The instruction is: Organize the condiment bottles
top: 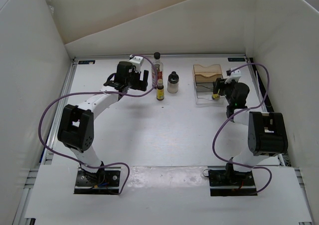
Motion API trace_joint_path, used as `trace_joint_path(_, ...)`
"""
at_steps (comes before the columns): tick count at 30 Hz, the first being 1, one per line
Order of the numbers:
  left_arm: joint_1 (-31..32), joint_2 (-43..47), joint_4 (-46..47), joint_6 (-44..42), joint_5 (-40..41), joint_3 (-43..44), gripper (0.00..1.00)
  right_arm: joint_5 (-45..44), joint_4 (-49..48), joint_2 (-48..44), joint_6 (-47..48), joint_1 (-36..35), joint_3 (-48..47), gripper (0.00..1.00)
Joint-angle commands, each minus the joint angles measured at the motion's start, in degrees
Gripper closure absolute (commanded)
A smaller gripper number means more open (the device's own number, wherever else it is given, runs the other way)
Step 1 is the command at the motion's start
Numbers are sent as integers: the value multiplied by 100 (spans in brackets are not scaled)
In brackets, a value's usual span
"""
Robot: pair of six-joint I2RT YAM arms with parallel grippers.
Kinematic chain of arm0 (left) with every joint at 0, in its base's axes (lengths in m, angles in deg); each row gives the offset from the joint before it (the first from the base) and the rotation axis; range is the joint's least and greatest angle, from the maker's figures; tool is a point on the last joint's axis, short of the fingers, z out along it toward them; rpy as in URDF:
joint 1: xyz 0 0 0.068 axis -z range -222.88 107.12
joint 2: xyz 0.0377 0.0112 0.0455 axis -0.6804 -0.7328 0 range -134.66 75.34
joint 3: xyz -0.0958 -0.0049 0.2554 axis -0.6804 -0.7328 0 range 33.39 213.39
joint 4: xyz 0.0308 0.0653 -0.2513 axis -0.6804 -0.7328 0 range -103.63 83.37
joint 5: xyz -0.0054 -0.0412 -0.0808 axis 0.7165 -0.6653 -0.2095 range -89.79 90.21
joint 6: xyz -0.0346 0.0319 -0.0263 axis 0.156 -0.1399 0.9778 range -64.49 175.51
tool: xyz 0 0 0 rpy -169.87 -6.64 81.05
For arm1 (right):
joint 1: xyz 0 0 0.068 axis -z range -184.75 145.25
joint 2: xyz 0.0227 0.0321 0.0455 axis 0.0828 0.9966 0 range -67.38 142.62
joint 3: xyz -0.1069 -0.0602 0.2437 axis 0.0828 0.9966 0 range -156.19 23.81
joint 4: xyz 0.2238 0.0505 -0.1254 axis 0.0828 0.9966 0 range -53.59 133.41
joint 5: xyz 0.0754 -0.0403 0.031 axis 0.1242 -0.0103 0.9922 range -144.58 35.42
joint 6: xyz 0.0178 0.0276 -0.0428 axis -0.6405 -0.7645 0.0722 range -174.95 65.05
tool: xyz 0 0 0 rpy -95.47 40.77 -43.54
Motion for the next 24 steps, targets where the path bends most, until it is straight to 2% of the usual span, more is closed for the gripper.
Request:
trace_joint_path(1,21,35,109,-33,48,113,0,-220,-474,-25,82,-29,19,30)
trace_joint_path(6,12,52,101,-25,31,113,0,-493,-404,-69,231,-258,-60,24)
trace_joint_path(11,13,96,92,-7,22,87,0,-634,-193,-359,547,-433,-262,24)
trace_joint_path(16,30,167,145,10,4,8,0,-757,-69,-781,1441,-855,-412,24)
trace_joint_path(19,13,237,145,10,39,-36,0,-1205,-113,-1062,2170,-1277,-455,24)
trace_joint_path(21,21,281,153,2,31,-72,0,-1162,-122,-1264,2253,-1400,-491,24)
trace_joint_path(24,12,351,180,2,31,-142,0,-558,141,-1484,1666,-1365,-622,24)
